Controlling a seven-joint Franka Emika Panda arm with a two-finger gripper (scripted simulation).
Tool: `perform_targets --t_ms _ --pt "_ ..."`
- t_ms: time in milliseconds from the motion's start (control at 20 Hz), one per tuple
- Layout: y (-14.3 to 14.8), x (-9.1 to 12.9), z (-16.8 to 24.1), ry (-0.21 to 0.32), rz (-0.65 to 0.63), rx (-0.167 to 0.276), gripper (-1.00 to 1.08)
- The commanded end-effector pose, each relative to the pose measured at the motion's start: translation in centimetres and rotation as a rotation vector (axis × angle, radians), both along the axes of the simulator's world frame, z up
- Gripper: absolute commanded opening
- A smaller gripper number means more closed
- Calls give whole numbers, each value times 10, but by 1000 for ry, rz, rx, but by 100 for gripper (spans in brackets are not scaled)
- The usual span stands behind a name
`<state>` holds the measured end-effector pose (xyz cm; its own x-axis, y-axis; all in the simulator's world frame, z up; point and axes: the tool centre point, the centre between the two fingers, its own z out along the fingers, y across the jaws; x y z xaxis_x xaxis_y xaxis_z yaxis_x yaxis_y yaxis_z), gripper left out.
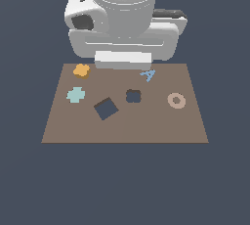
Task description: Insert a designated object into the corresponding slot on a board.
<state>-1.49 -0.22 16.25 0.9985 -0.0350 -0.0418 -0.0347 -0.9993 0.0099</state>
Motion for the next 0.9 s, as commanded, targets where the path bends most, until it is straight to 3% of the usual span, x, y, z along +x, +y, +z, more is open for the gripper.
perform_targets --t_ms 0,400,850 --pt "0 0 0 0 0 0 100" --pt "-18 -9 -12 -5 -24 0 100" --pt "-81 -42 -55 -22 -107 0 100"
